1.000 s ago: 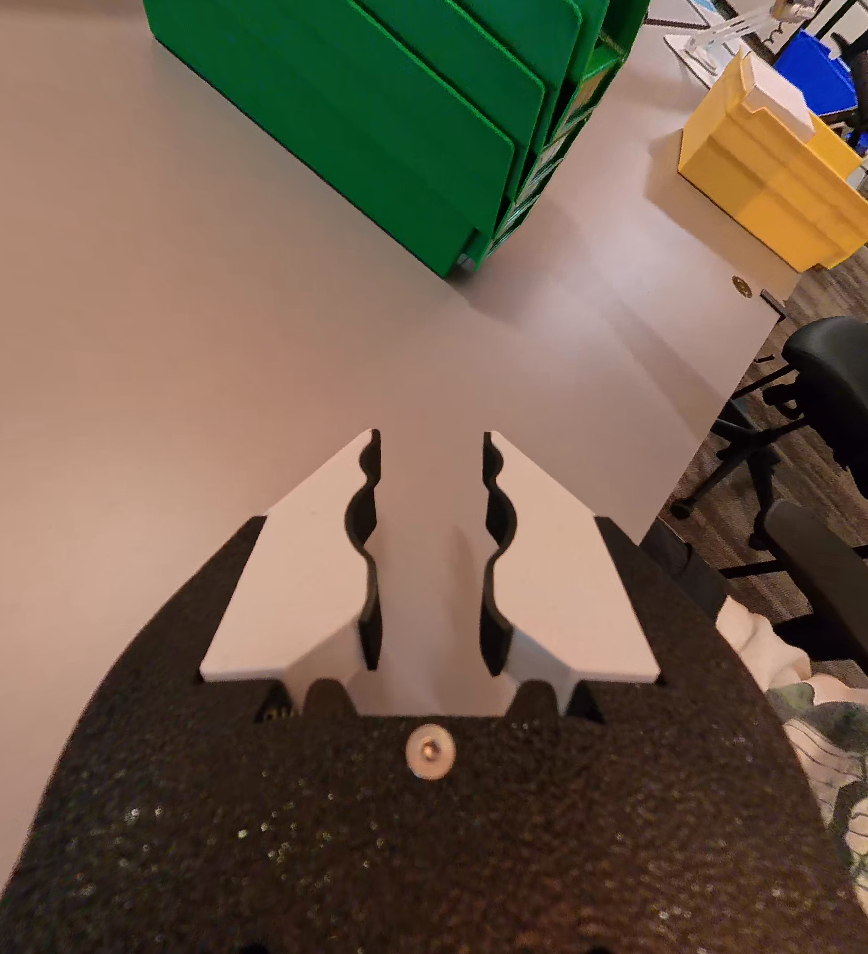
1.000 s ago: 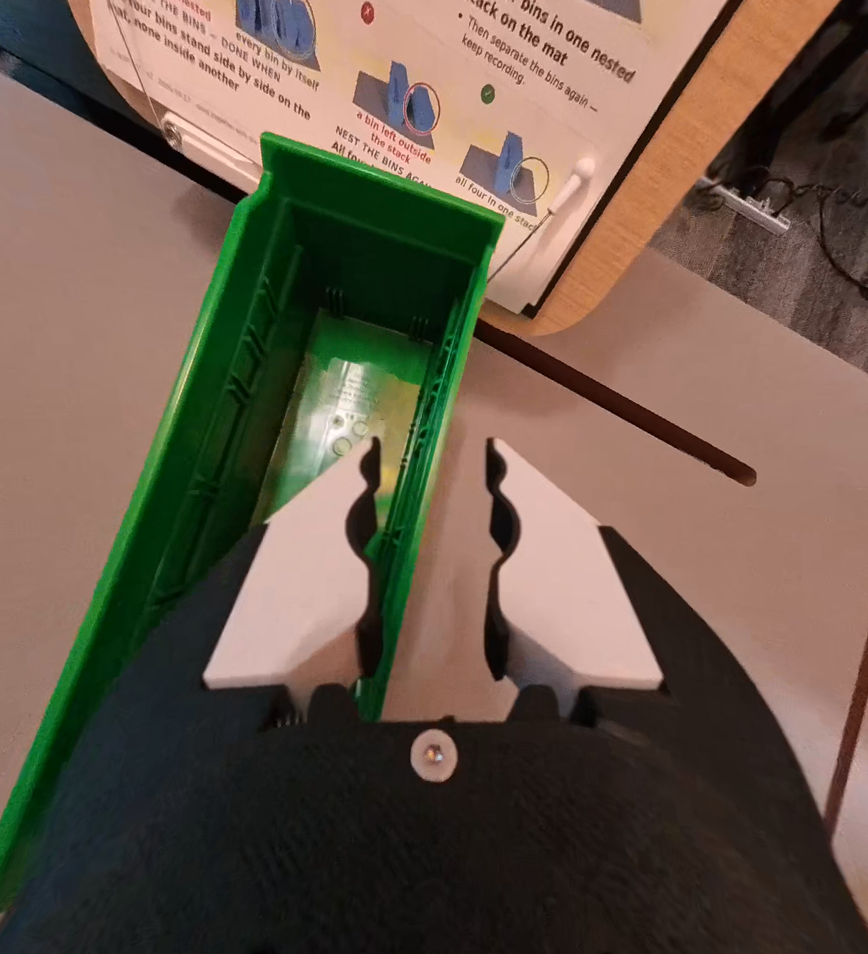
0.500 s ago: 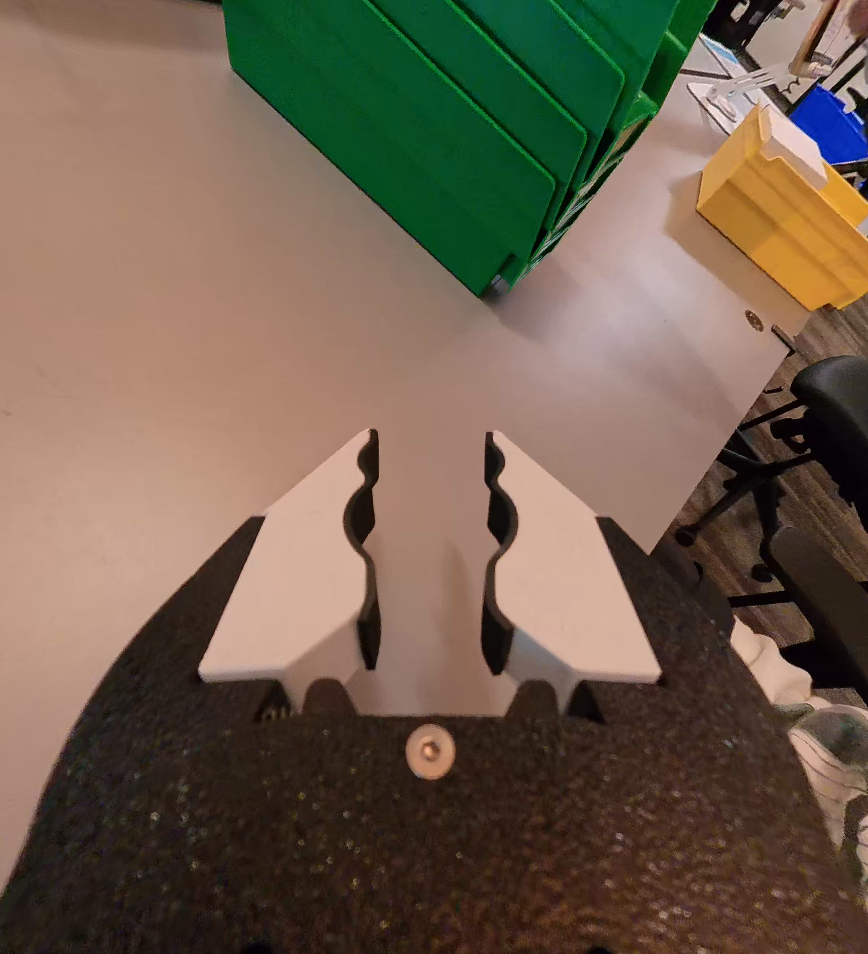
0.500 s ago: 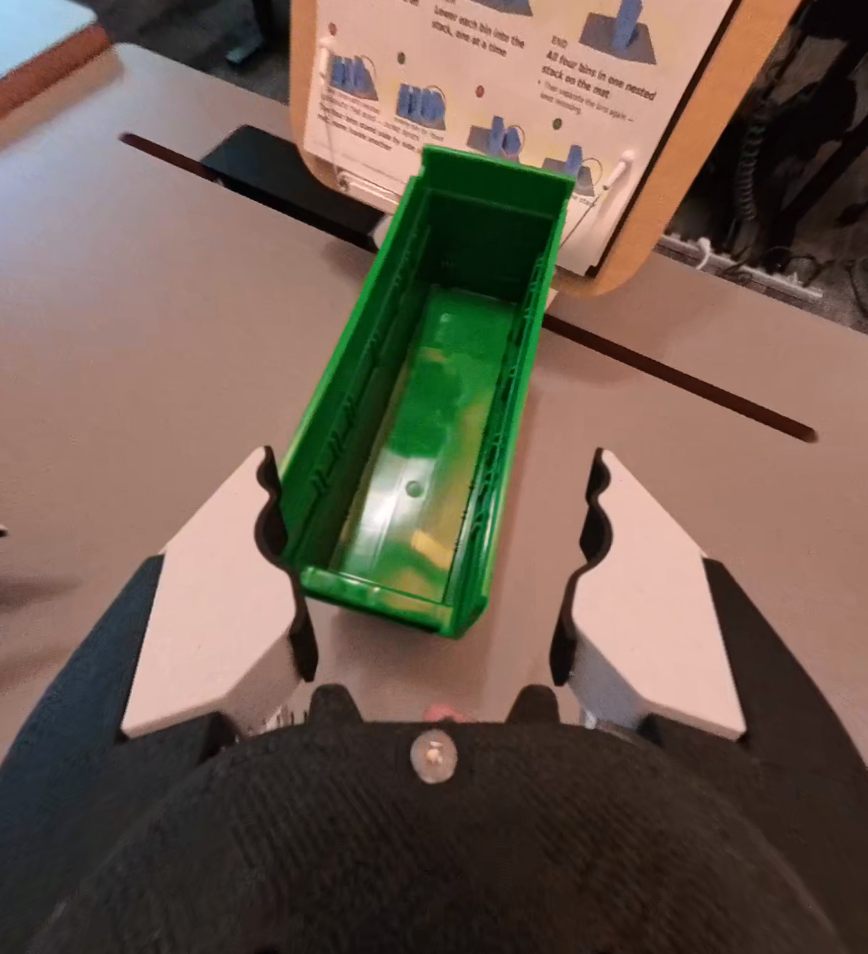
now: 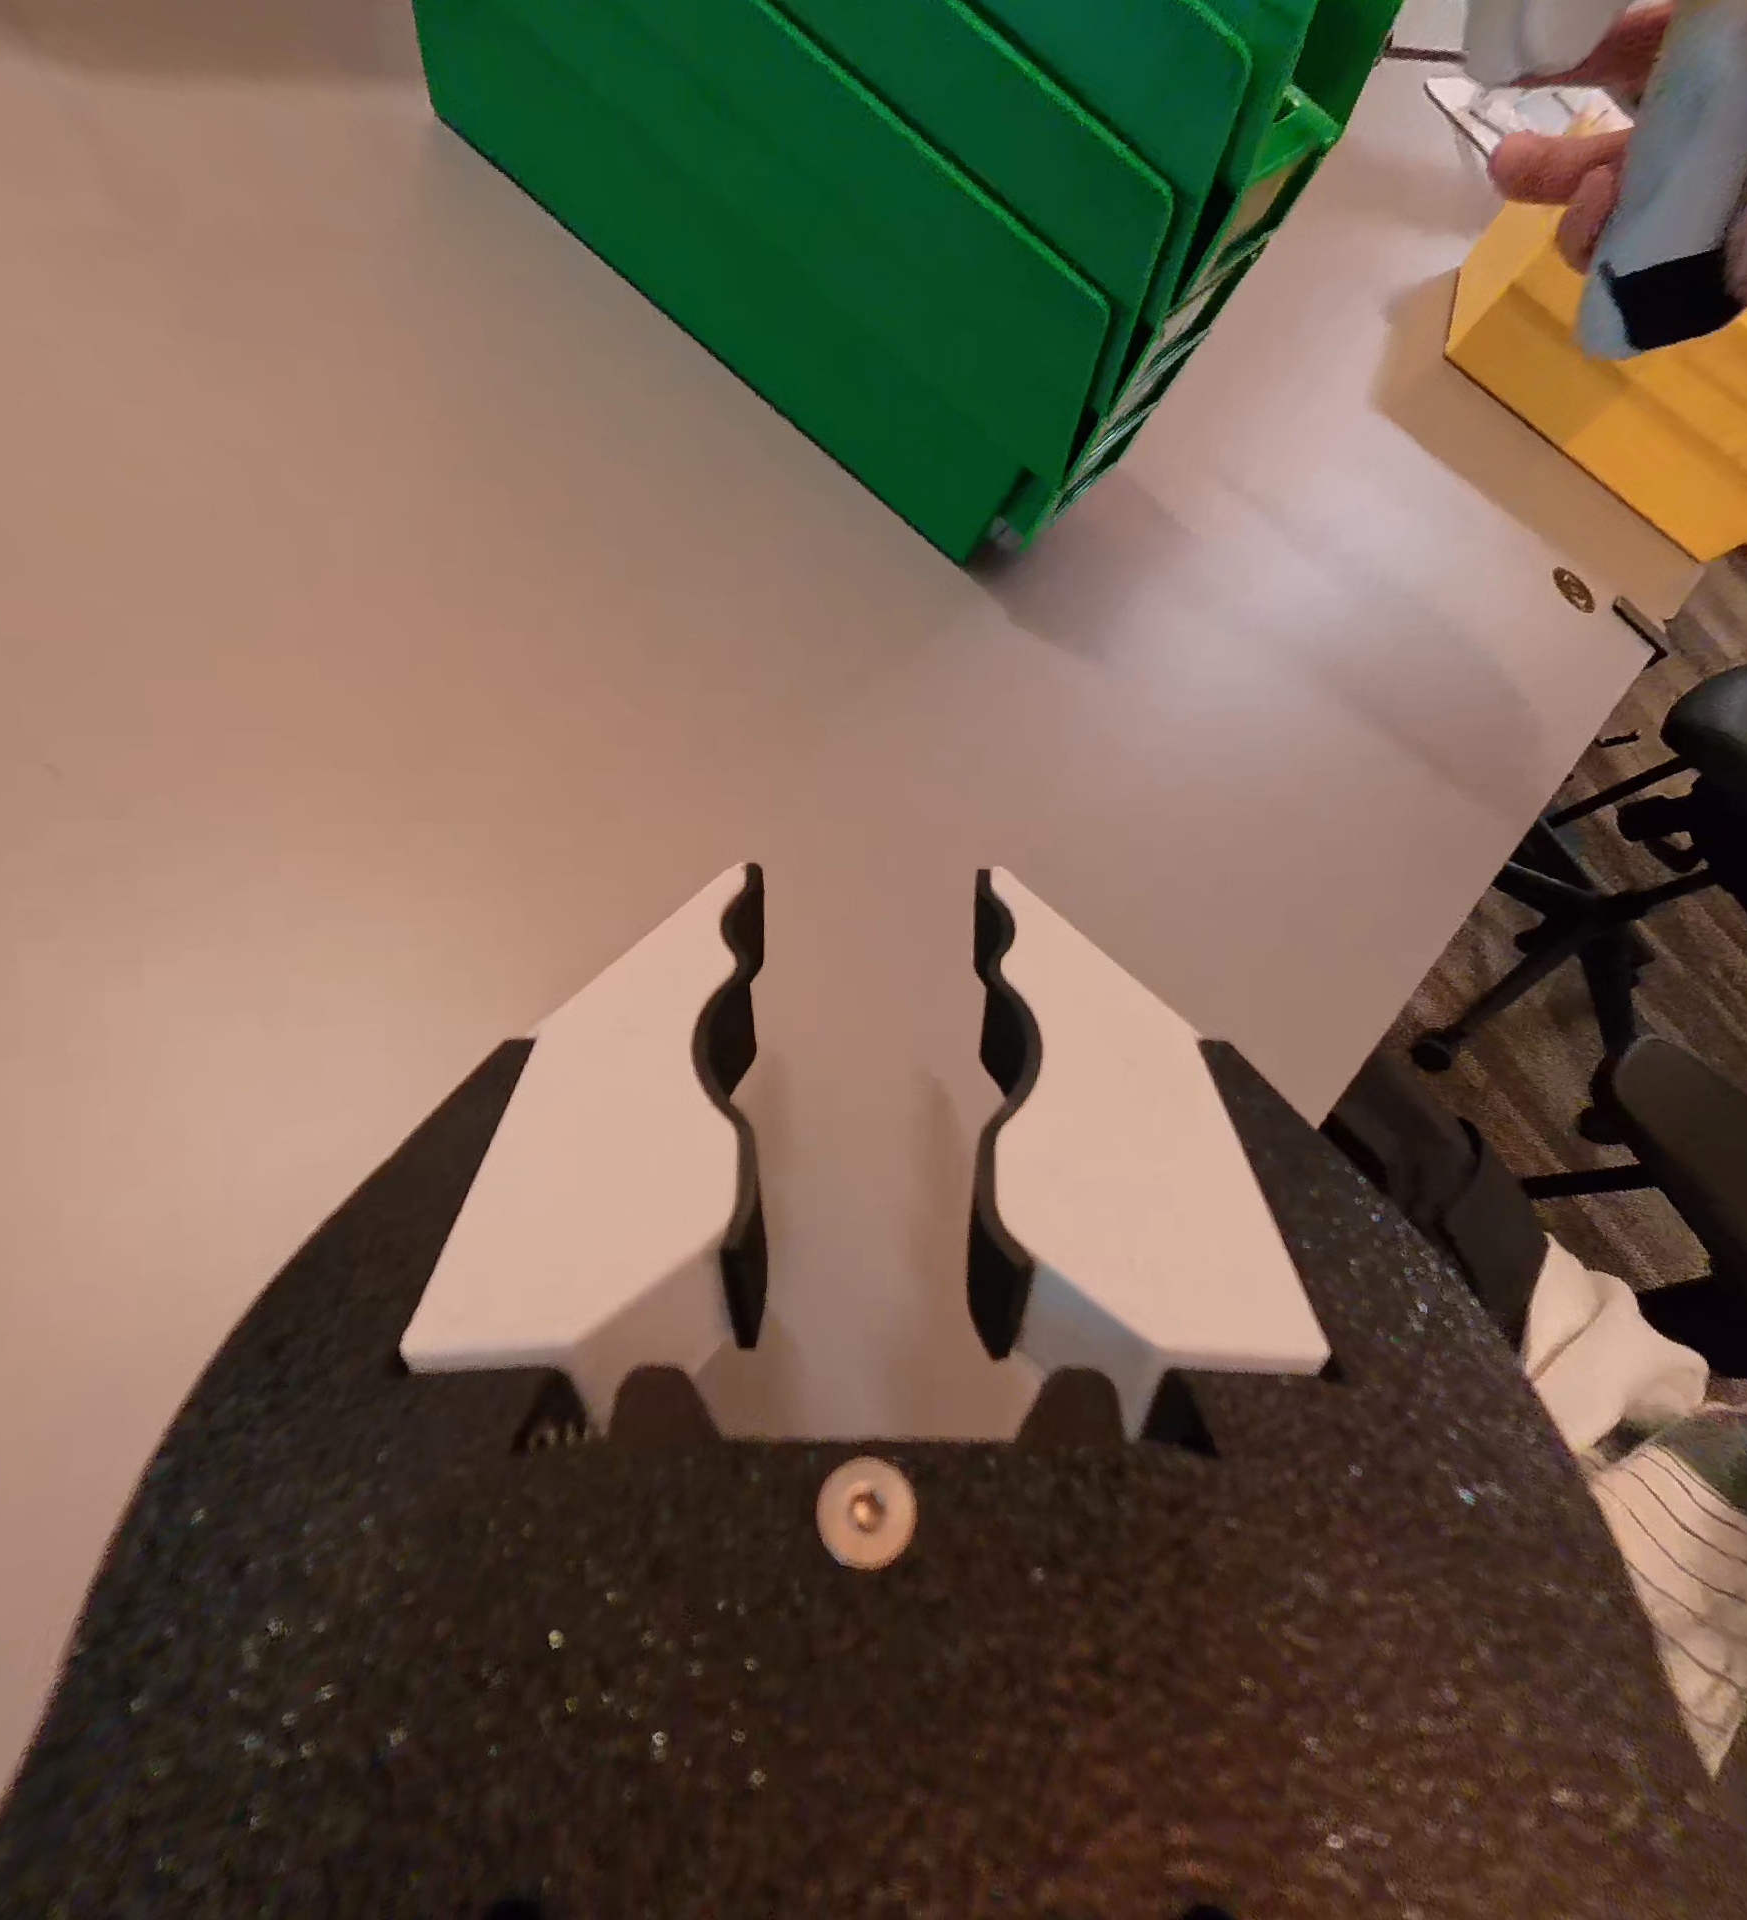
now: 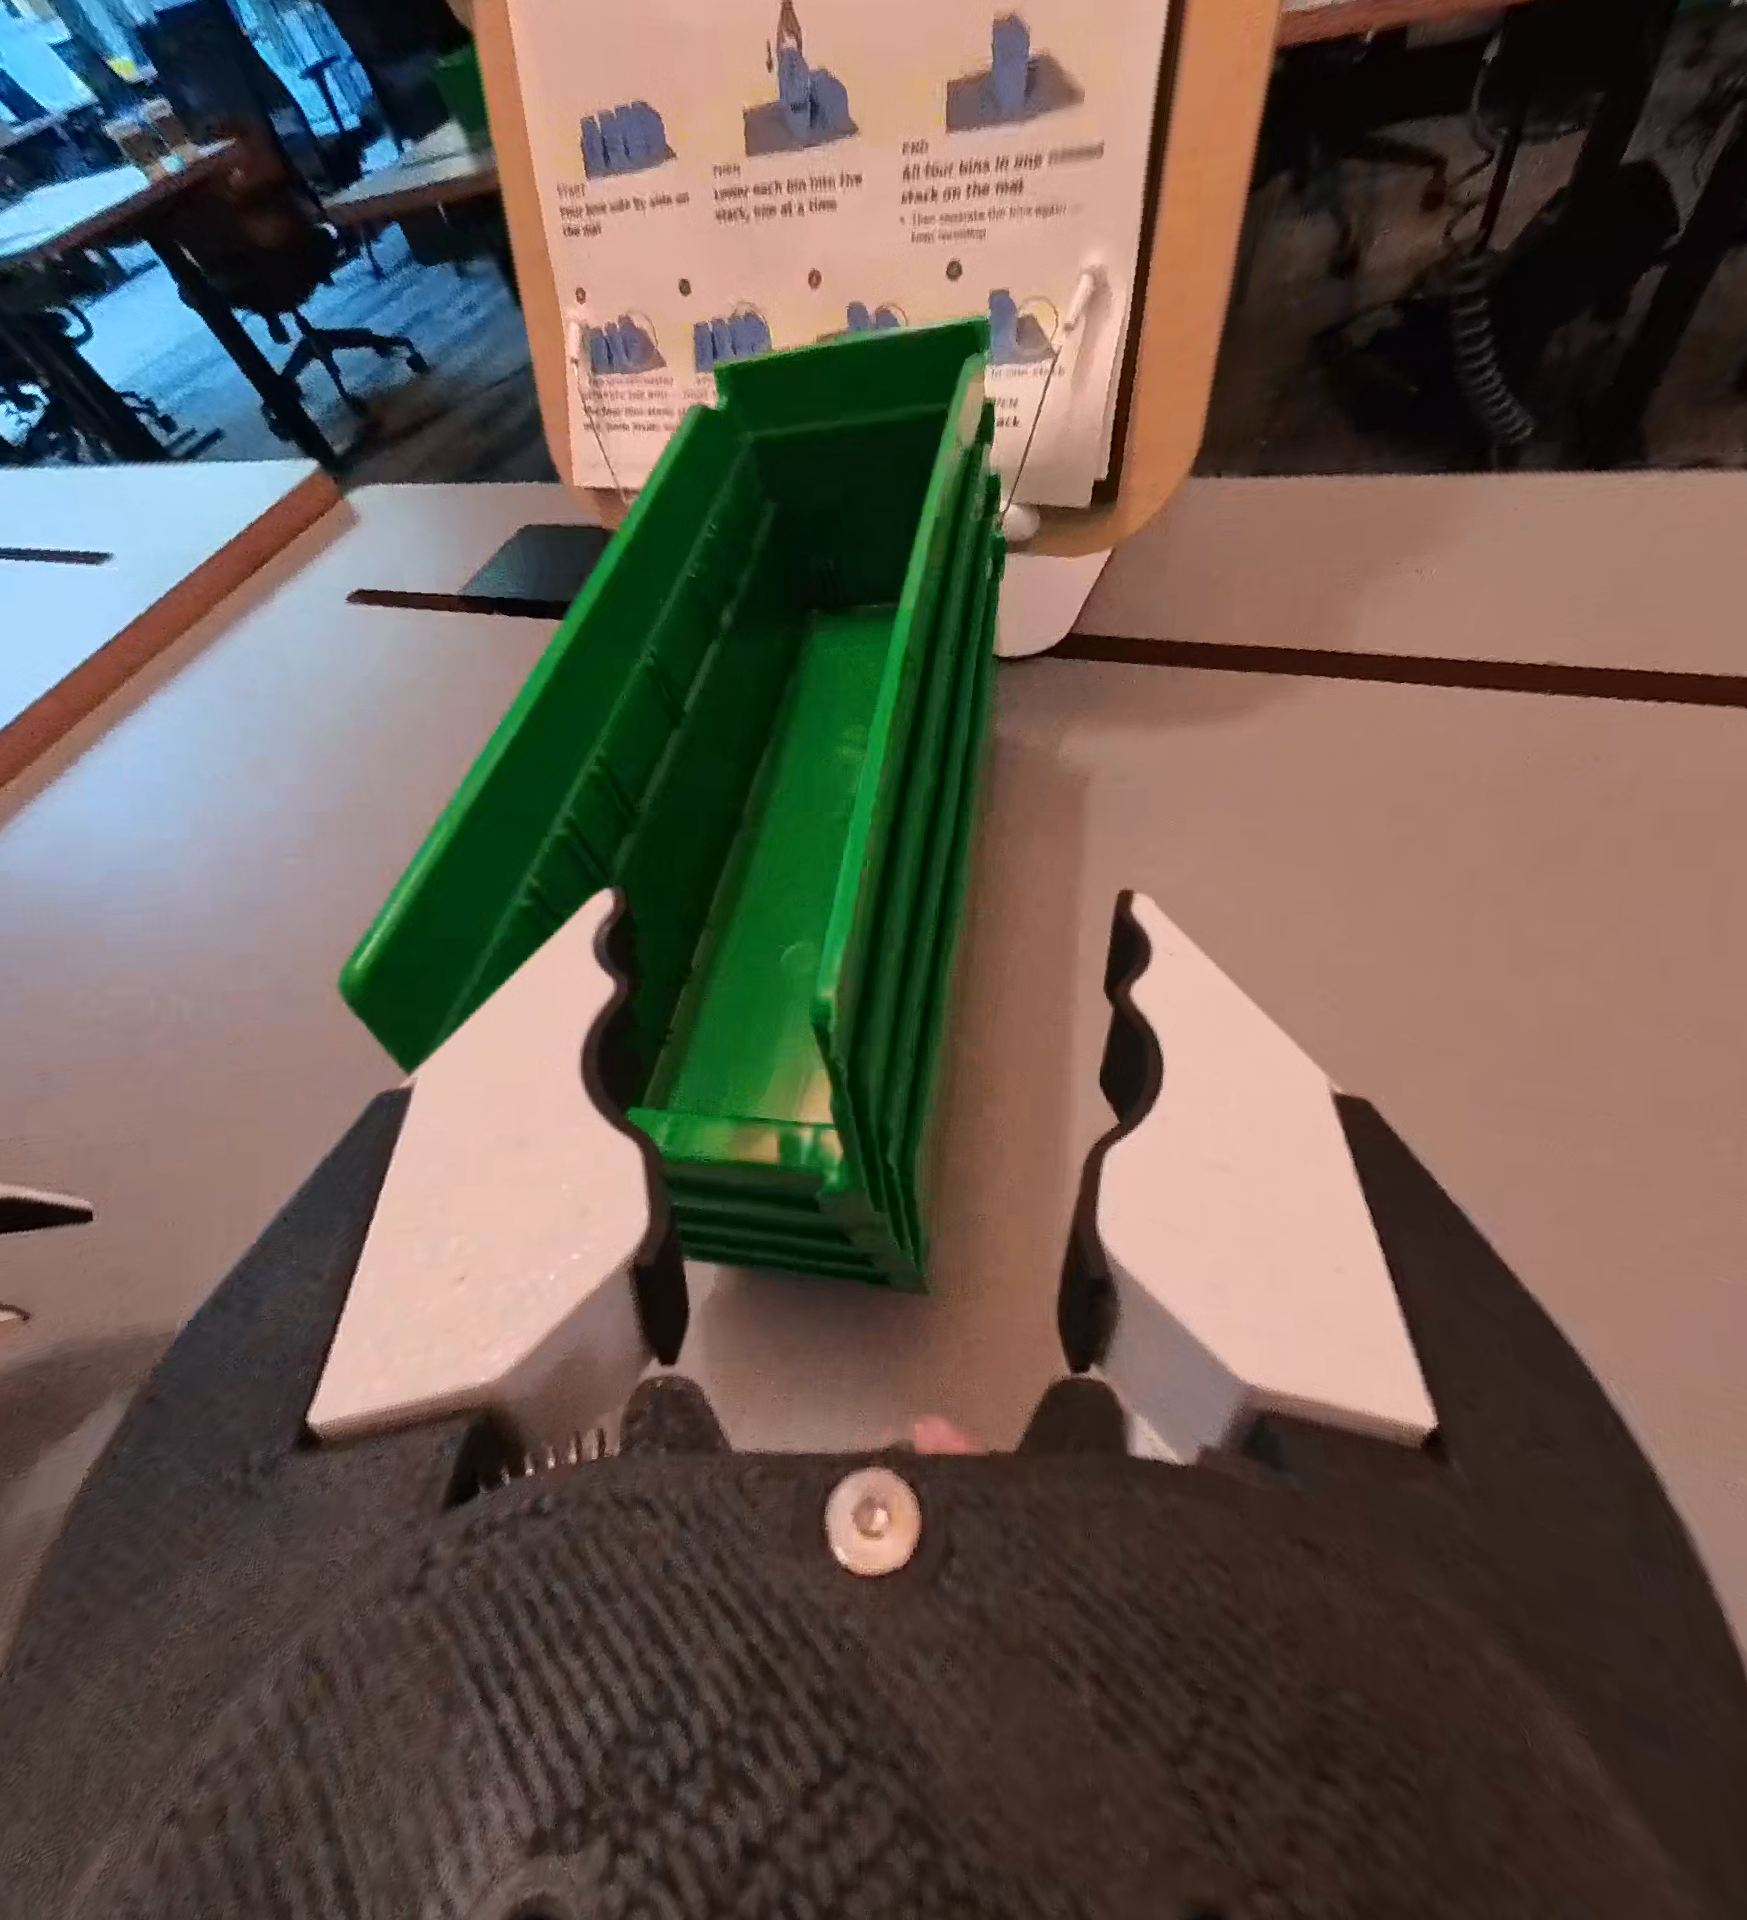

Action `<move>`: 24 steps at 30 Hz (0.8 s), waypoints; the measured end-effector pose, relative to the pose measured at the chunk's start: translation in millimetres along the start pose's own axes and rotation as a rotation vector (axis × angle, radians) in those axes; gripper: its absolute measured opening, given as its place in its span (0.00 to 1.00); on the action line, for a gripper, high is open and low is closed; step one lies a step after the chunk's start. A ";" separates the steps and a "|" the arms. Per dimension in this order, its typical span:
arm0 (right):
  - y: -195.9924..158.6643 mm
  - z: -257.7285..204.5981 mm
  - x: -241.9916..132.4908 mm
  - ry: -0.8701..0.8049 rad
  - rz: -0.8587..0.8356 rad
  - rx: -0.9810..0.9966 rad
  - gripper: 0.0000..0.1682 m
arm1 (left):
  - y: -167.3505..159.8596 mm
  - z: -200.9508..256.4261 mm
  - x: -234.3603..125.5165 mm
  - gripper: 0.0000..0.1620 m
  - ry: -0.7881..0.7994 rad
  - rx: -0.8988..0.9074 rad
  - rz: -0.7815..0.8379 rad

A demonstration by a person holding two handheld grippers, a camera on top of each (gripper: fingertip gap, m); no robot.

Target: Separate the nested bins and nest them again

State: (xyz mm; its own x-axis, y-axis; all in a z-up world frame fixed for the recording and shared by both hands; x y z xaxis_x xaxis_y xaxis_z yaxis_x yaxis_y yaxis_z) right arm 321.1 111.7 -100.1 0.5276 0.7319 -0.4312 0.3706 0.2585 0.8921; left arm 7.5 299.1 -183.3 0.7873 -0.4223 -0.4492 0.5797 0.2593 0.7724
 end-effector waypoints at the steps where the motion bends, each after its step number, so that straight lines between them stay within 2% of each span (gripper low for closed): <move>1: -4.5 -0.3 9.8 0.031 -0.025 0.013 0.51 | -1.0 -1.9 -0.2 0.24 0.004 -0.006 -0.003; 4: -14.5 -5.2 32.3 0.113 -0.090 0.030 0.41 | -2.6 -8.7 -2.0 0.24 0.009 -0.031 0.005; 5: -16.1 -10.6 36.2 0.167 -0.113 0.019 0.29 | -3.3 -11.2 -2.8 0.24 0.010 -0.042 0.008; 6: -16.6 -12.0 40.0 0.130 -0.125 0.002 0.25 | -4.2 -13.8 -3.7 0.24 0.013 -0.050 0.012; 7: -16.7 -11.6 40.5 0.068 -0.127 -0.074 0.15 | -5.2 -16.4 -4.5 0.24 0.015 -0.056 0.015; 8: -16.5 -15.9 38.8 0.057 -0.136 -0.139 0.12 | -6.5 -18.9 -5.6 0.24 0.015 -0.063 0.016; 13: -25.4 -62.2 30.0 0.008 -0.132 -0.133 0.11 | -6.4 -35.4 -14.7 0.24 -0.002 -0.113 0.060; 16: -34.1 -98.2 26.1 0.024 -0.096 -0.003 0.15 | 3.3 -49.0 -17.7 0.24 -0.001 -0.144 0.101; 19: -46.7 -136.3 22.0 0.056 -0.032 -0.052 0.17 | 19.4 -56.9 -16.8 0.23 0.019 -0.122 0.138; 24: -58.6 -165.6 16.4 0.049 0.043 -0.044 0.20 | 46.9 -42.5 -19.5 0.30 0.047 -0.008 0.182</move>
Point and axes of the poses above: each gripper's, where its closed fingertips meet, x out along the fingers, y out of its top, z = x × y across the jaws, the point moved 8 cm from there along -x, back along the fingers, and after that the axes turned 12 degrees about -y, right-handed, at the moved point
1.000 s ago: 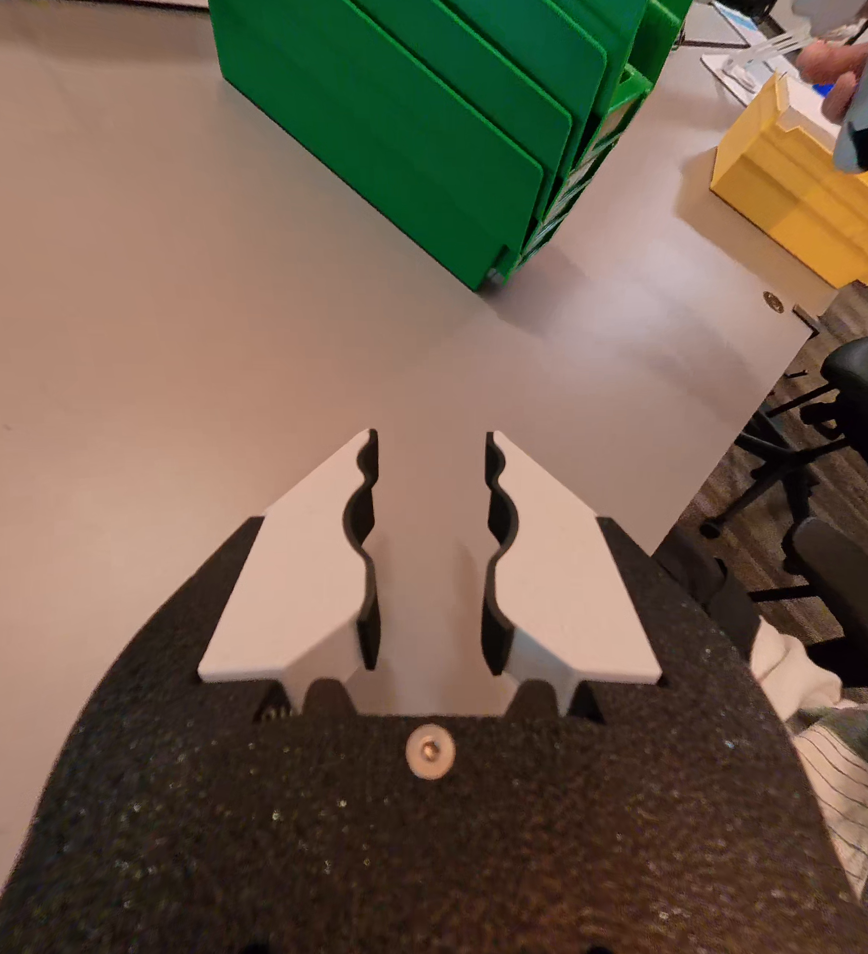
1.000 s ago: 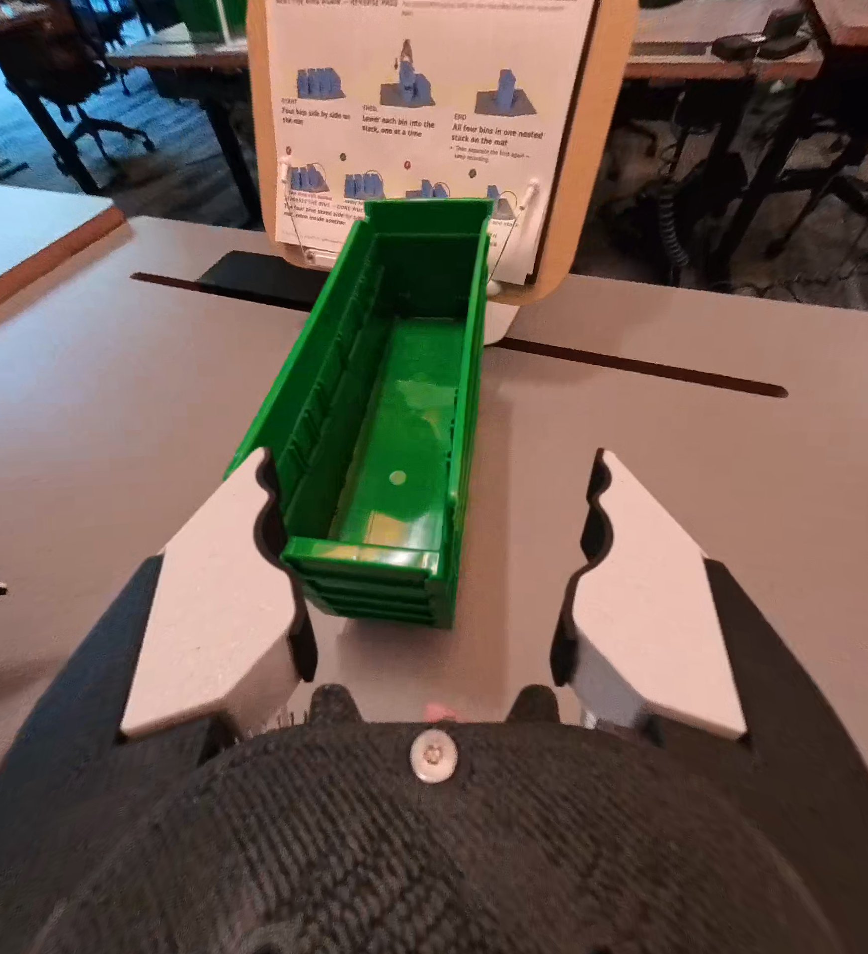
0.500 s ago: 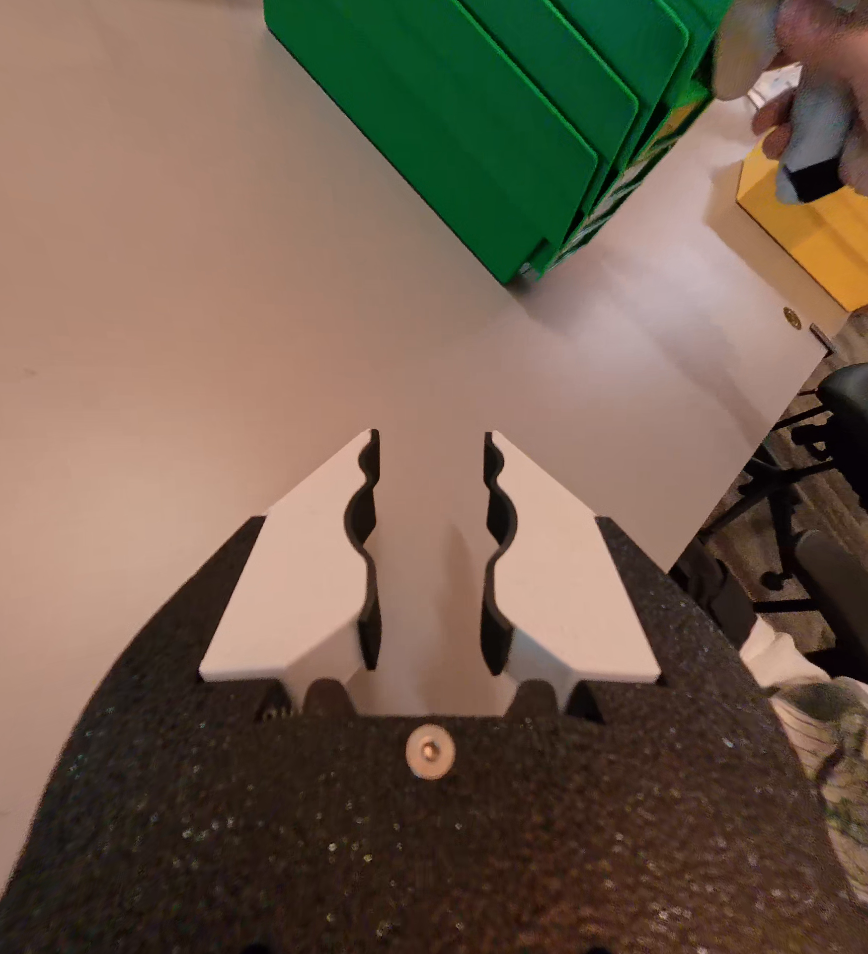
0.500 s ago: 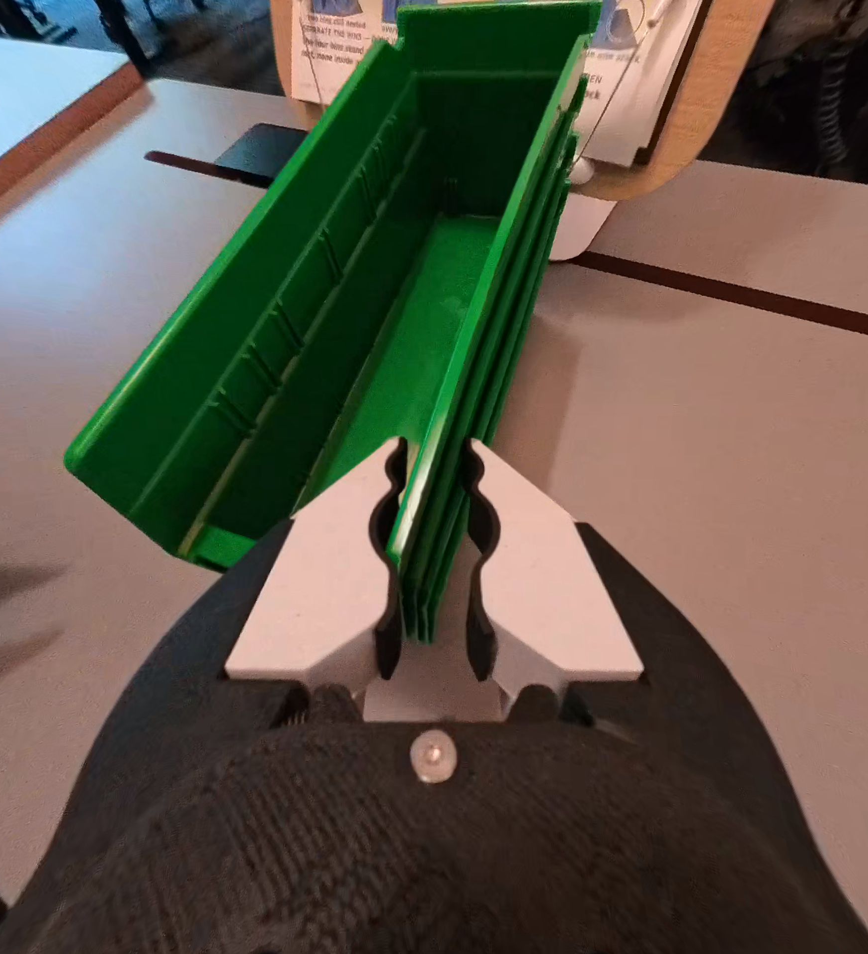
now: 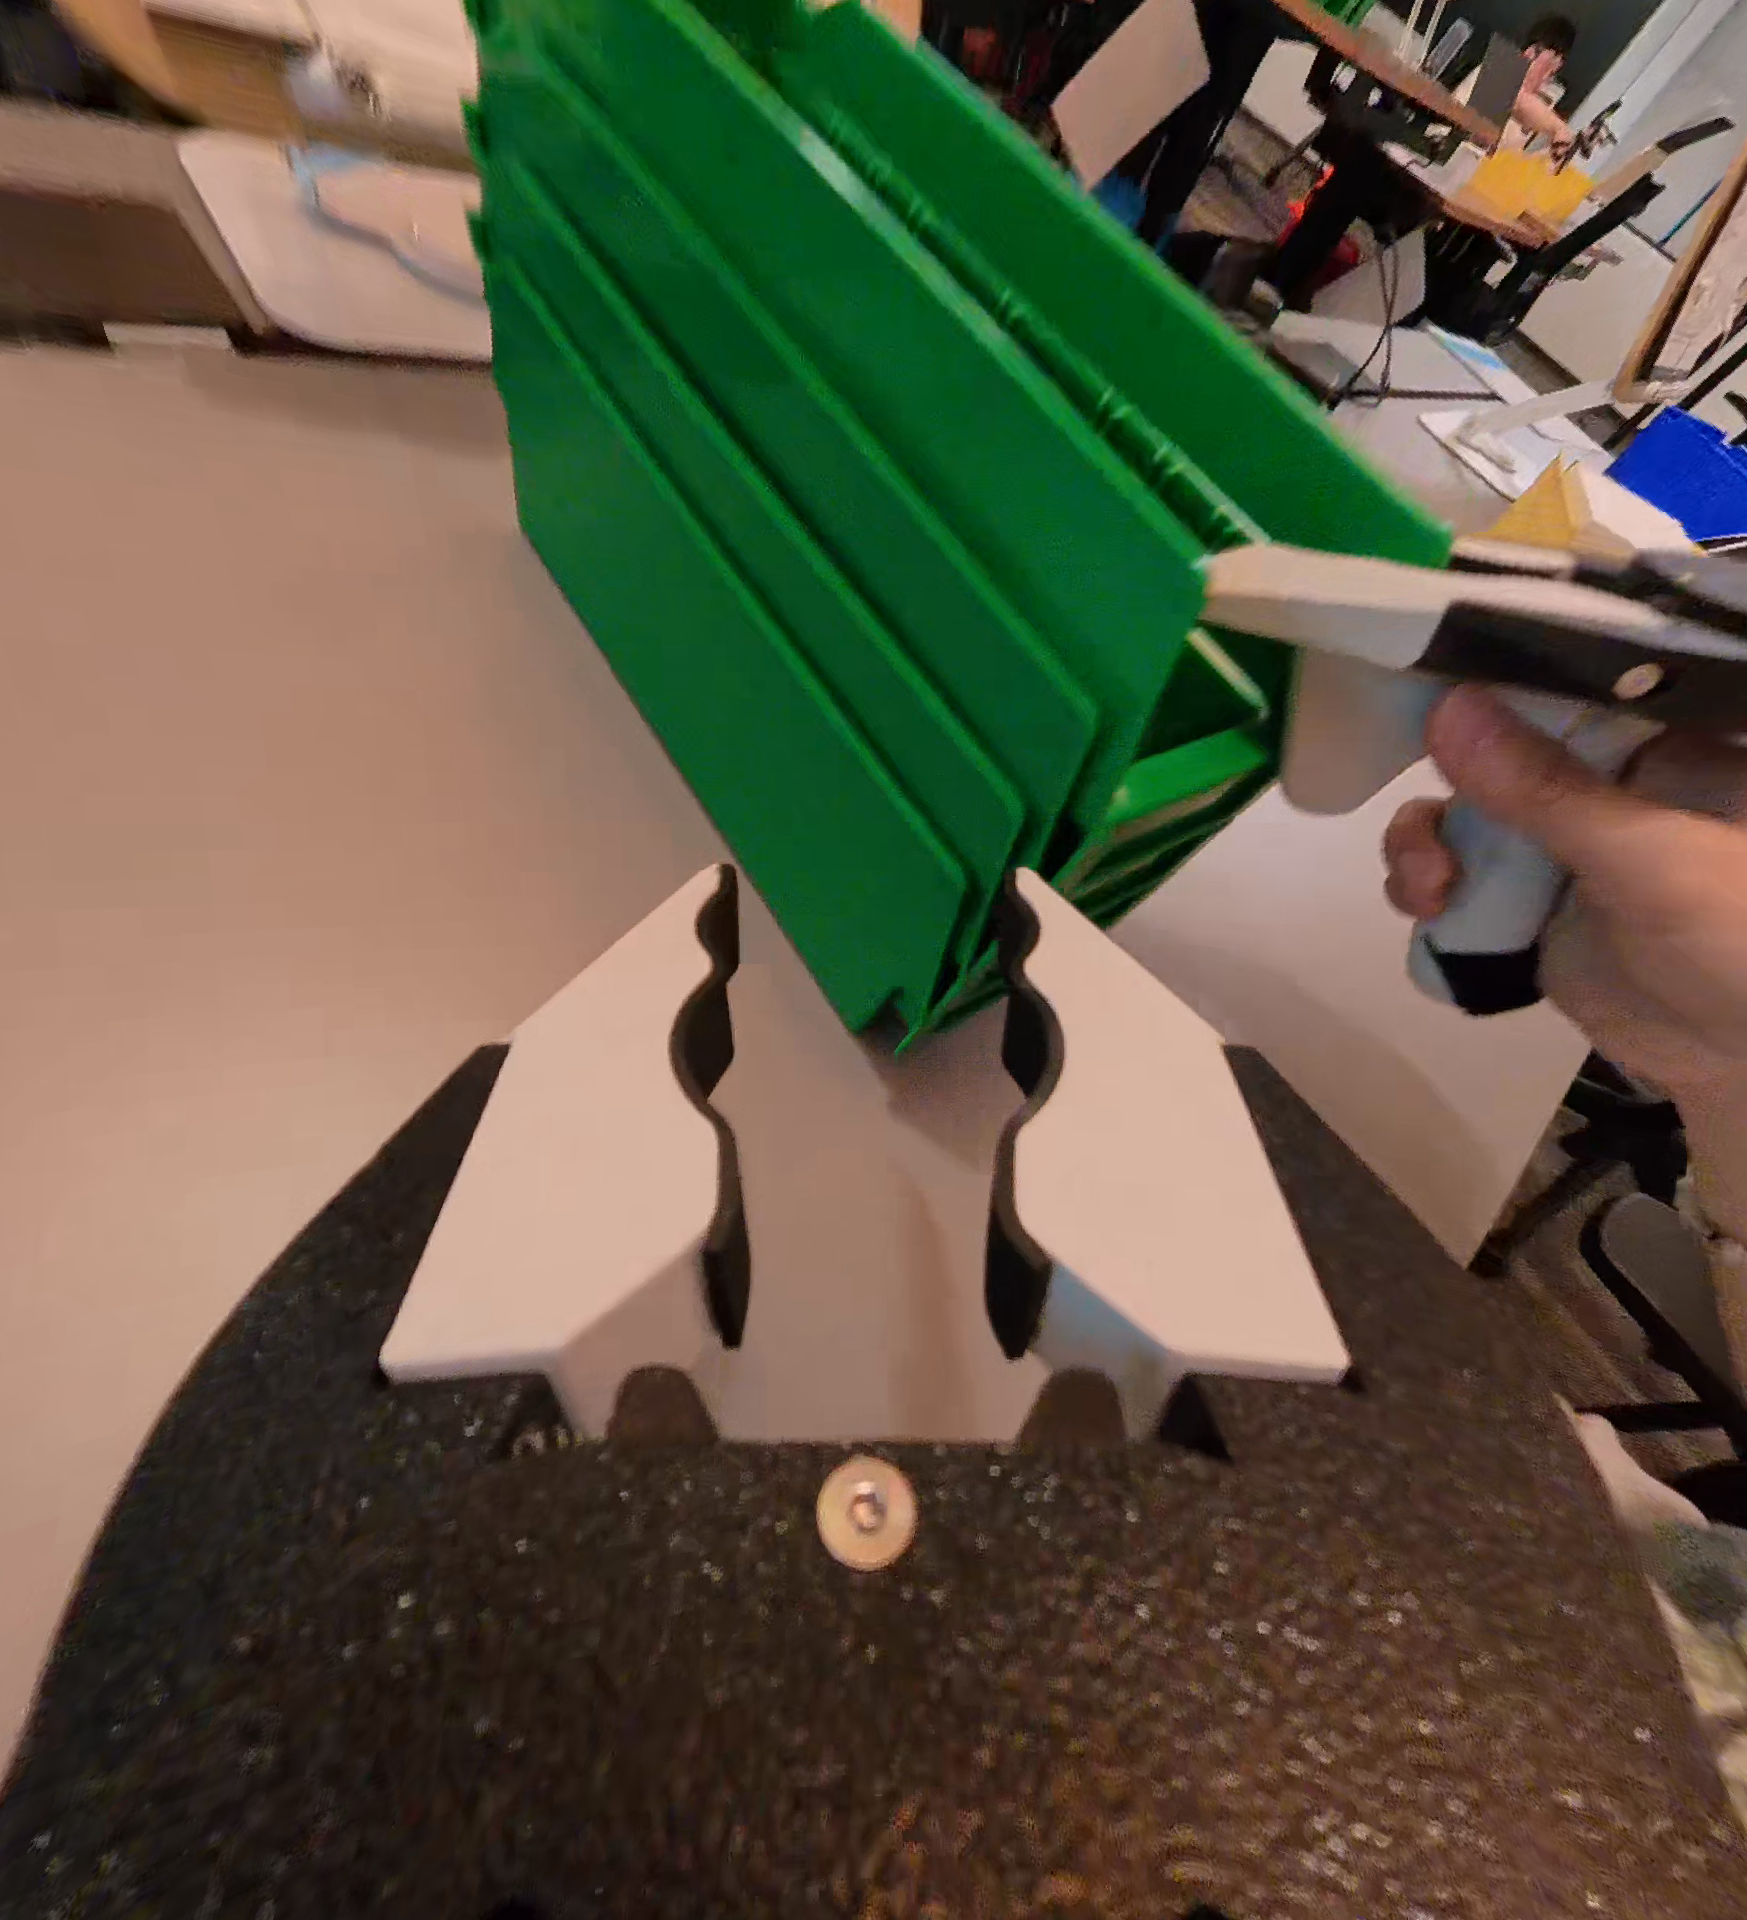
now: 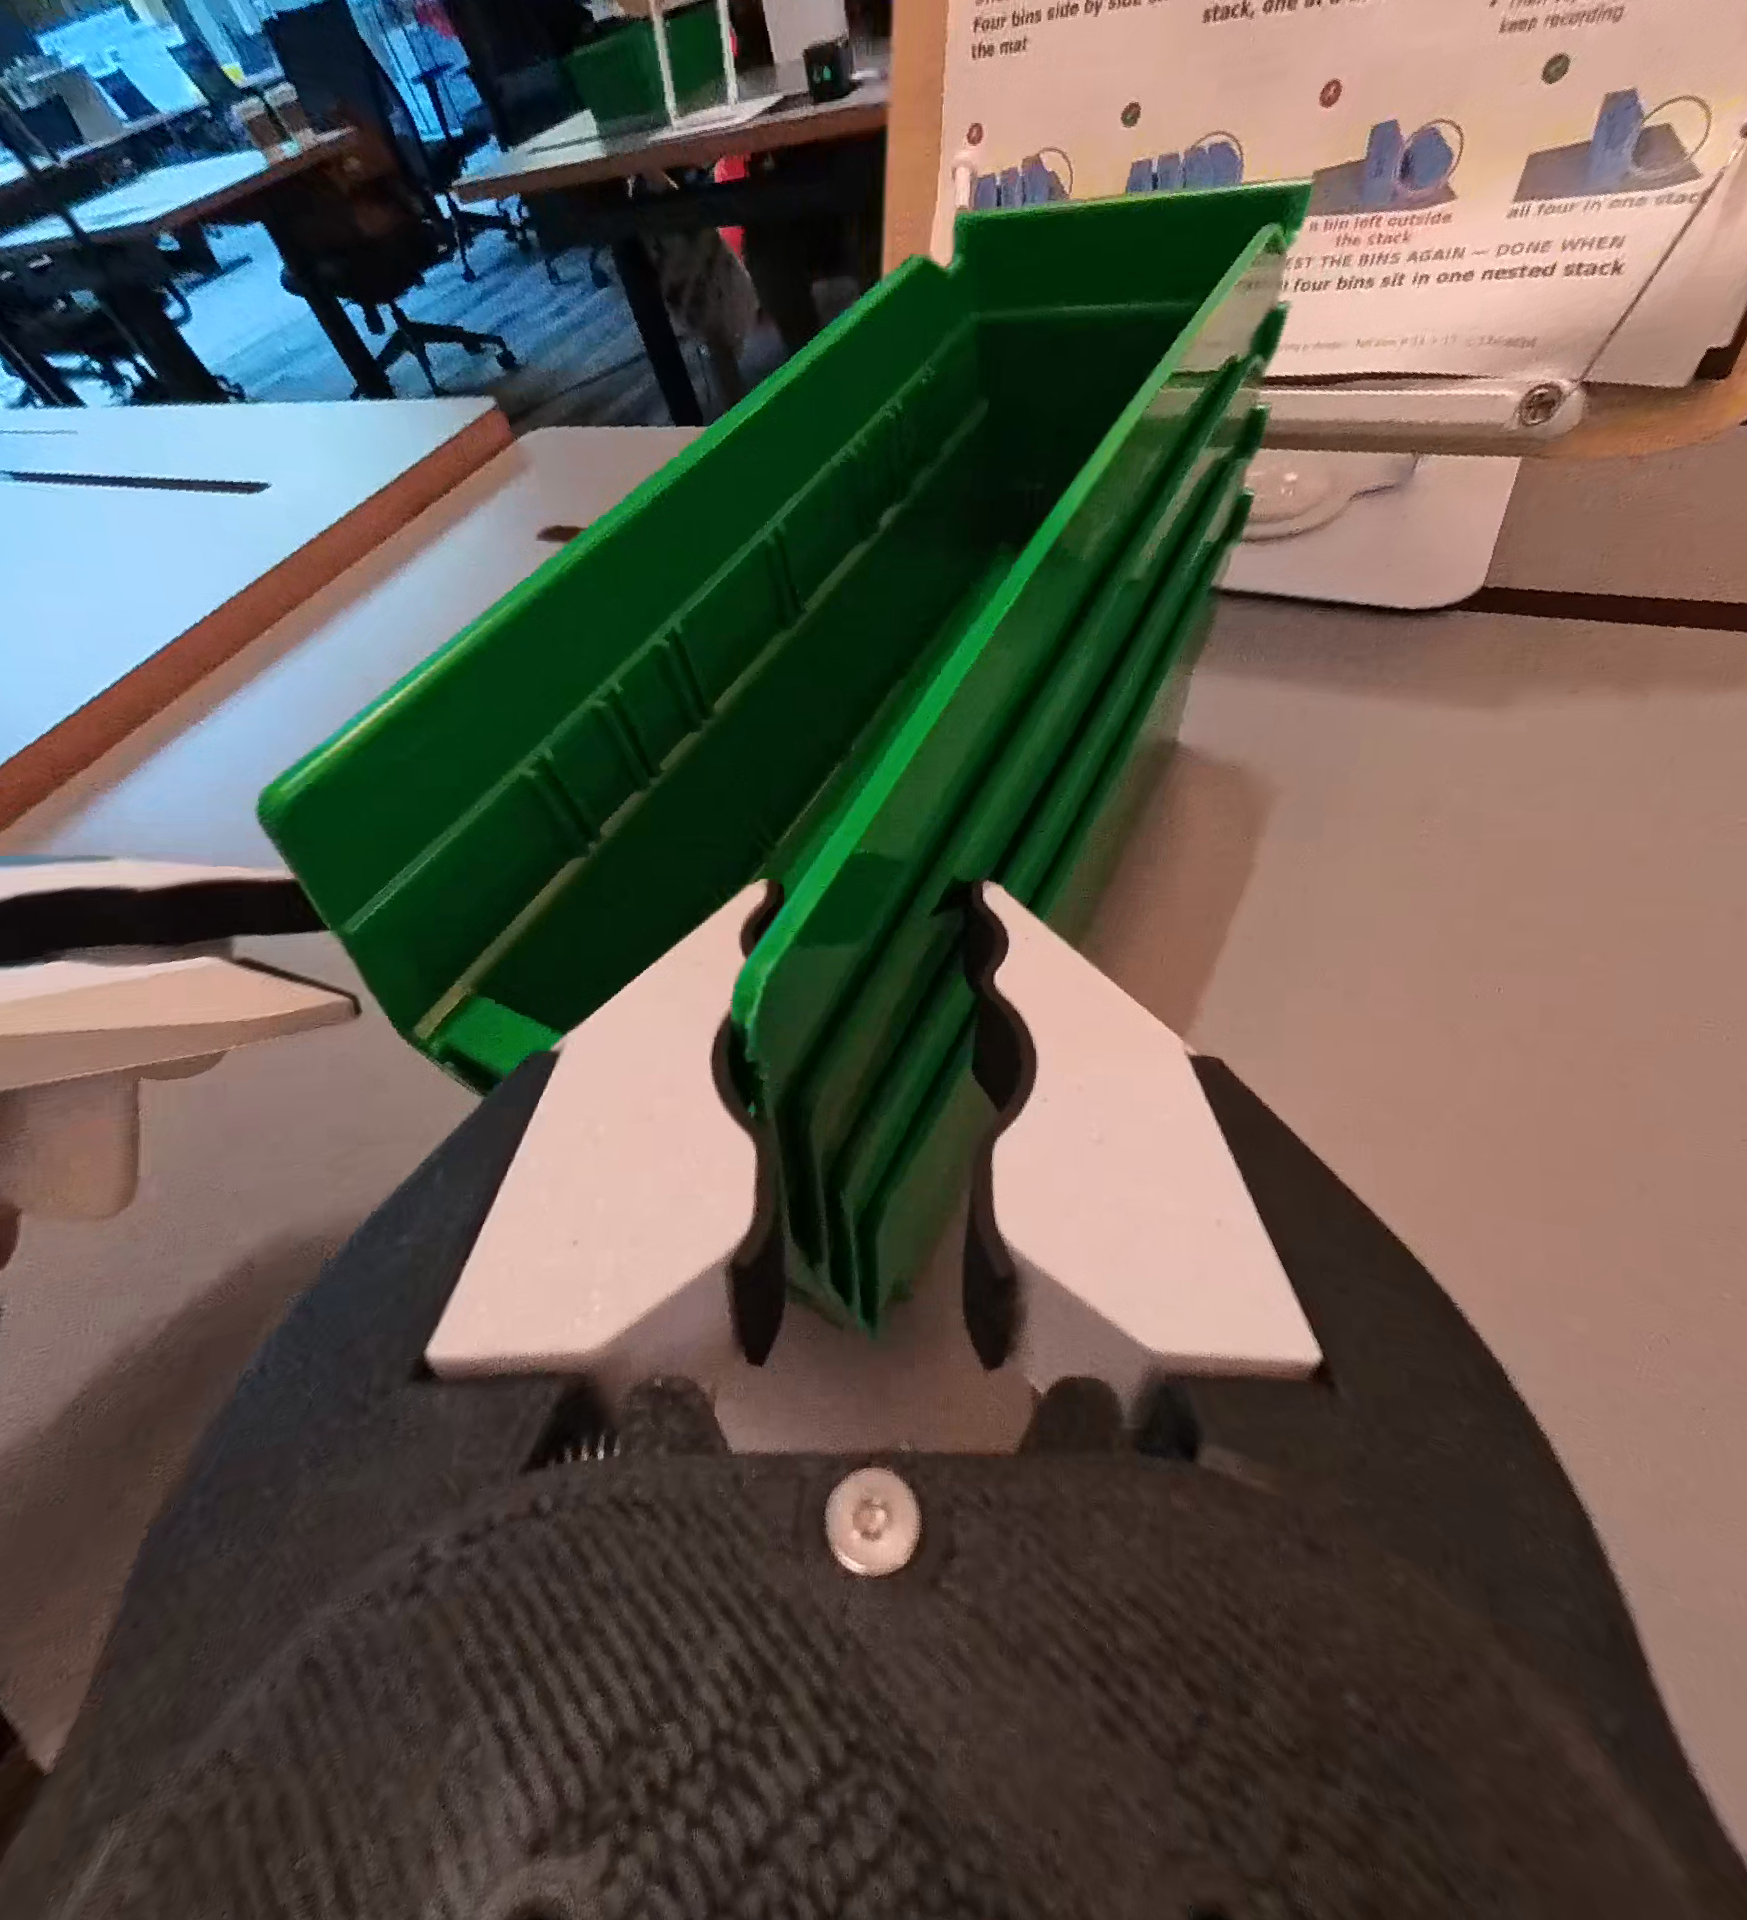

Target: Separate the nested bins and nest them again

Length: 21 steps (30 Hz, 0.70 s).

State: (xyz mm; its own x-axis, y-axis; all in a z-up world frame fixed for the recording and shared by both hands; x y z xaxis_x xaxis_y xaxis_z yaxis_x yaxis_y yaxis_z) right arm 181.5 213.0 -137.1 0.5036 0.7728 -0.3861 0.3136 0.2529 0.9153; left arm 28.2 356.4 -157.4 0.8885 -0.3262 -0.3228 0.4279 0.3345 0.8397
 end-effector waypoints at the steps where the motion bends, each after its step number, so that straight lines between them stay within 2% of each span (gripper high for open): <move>1: -2.0 -2.2 -1.0 -0.008 0.015 0.003 0.20 | 4.5 5.5 -0.4 0.32 0.004 0.033 0.021; 5: -10.8 -7.9 -4.0 -0.041 0.092 0.004 0.19 | 11.7 18.8 5.6 0.32 0.035 0.154 0.150; 7: -14.1 -9.7 -5.4 -0.061 0.117 -0.008 0.18 | 7.2 20.7 10.4 0.25 0.001 0.181 0.227; 8: -14.9 -10.1 -6.2 -0.071 0.123 -0.023 0.17 | 4.4 20.6 11.3 0.25 -0.012 0.186 0.264; 10: -16.4 -12.1 -6.2 -0.067 0.139 -0.009 0.18 | 3.8 23.3 11.5 0.30 -0.045 0.179 0.300; 12: -18.3 -15.0 -6.1 -0.067 0.158 -0.001 0.18 | 9.1 33.9 10.5 0.30 -0.113 0.170 0.331; 14: -20.1 -18.4 -6.1 -0.065 0.171 -0.007 0.19 | 10.6 32.0 13.3 0.15 -0.011 0.182 0.333; 16: -20.5 -21.8 -5.8 -0.063 0.173 -0.017 0.19 | 6.1 20.9 22.1 0.26 0.139 0.216 0.291; 17: -20.5 -23.4 -5.7 -0.066 0.173 -0.022 0.19 | 3.4 17.8 26.9 0.26 0.162 0.212 0.278; 18: -20.5 -24.9 -5.3 -0.068 0.175 -0.028 0.19 | 1.5 15.9 30.5 0.24 0.172 0.196 0.269; 19: -20.6 -26.3 -4.6 -0.070 0.178 -0.034 0.20 | 0.7 16.7 33.2 0.13 0.163 0.196 0.267; 21: -21.0 -27.7 -3.3 -0.081 0.185 -0.062 0.20 | 1.4 20.3 35.3 0.08 0.193 0.264 0.245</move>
Point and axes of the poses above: each gripper's, where its closed fingertips meet, x out along the fingers, y out of its top, z = x × y across the jaws, the point moved 8 cm from there along -x, back along the fingers, and after that the axes turned 12 degrees about -y, right-handed, at the moved point
